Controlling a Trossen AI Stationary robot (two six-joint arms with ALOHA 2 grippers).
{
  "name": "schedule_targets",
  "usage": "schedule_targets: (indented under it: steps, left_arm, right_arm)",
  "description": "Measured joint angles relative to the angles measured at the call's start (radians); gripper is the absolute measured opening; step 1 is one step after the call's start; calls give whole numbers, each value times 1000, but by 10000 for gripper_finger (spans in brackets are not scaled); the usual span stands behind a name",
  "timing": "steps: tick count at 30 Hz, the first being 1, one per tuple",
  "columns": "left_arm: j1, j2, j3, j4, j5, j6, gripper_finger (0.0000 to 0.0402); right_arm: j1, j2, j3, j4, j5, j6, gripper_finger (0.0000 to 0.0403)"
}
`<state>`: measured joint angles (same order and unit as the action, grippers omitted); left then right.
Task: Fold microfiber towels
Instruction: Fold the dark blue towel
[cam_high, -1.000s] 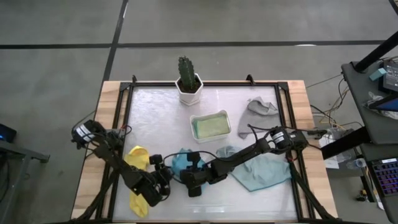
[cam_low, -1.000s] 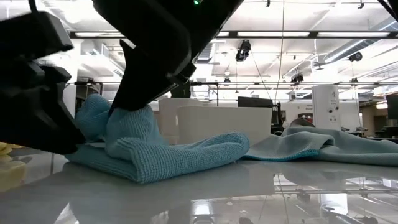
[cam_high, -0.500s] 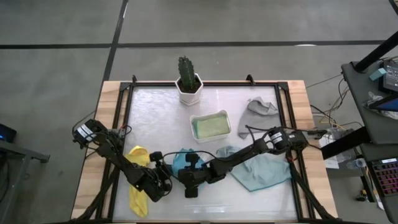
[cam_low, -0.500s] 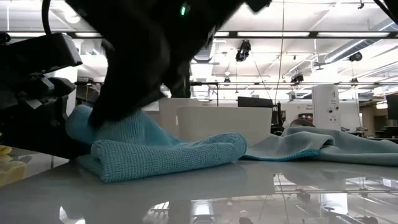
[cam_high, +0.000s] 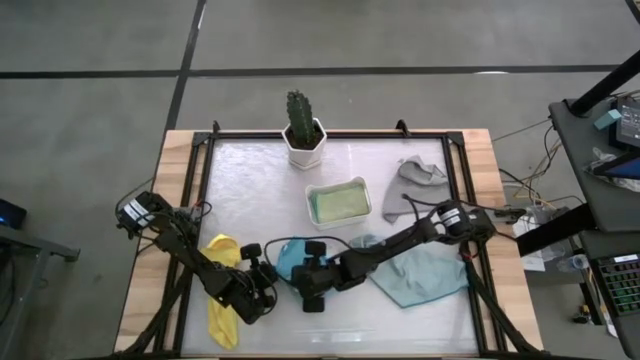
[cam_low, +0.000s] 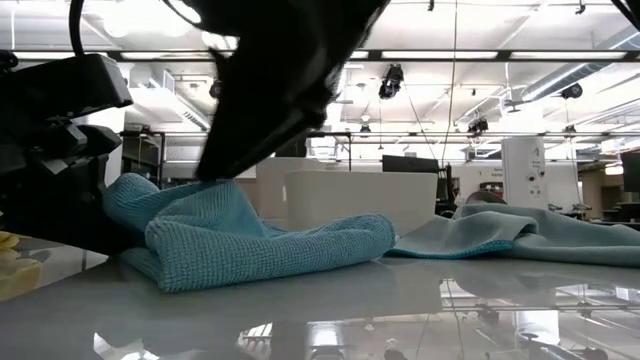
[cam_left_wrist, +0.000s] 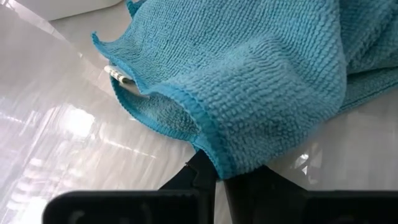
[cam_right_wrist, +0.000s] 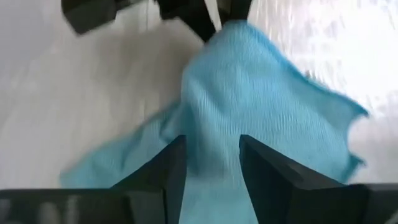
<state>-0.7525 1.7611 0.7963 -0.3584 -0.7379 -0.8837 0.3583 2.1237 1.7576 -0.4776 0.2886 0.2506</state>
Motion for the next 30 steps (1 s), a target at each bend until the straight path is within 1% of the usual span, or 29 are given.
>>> schedule_targets:
  steps: [6, 10, 12, 19, 25, 30]
  left_arm:
    - [0, 0, -1, 0, 3, 0, 8]
    - [0, 0, -1, 0, 2, 3, 8]
    - [0, 0, -2, 1, 1, 3, 8]
    - [0, 0, -3, 2, -2, 2, 8]
    - [0, 1, -3, 3, -3, 2, 8]
    - [0, 1, -3, 5, -3, 1, 8]
  right_arm:
    - [36, -40, -3, -216, 11, 77, 154]
    - [75, -56, -7, -376, 74, 143, 158]
    - [92, -64, -9, -421, 104, 165, 157]
    - [109, -83, -70, -420, 124, 191, 160]
    - [108, -94, -156, -320, 125, 198, 161]
    - [108, -95, -171, -277, 123, 197, 160]
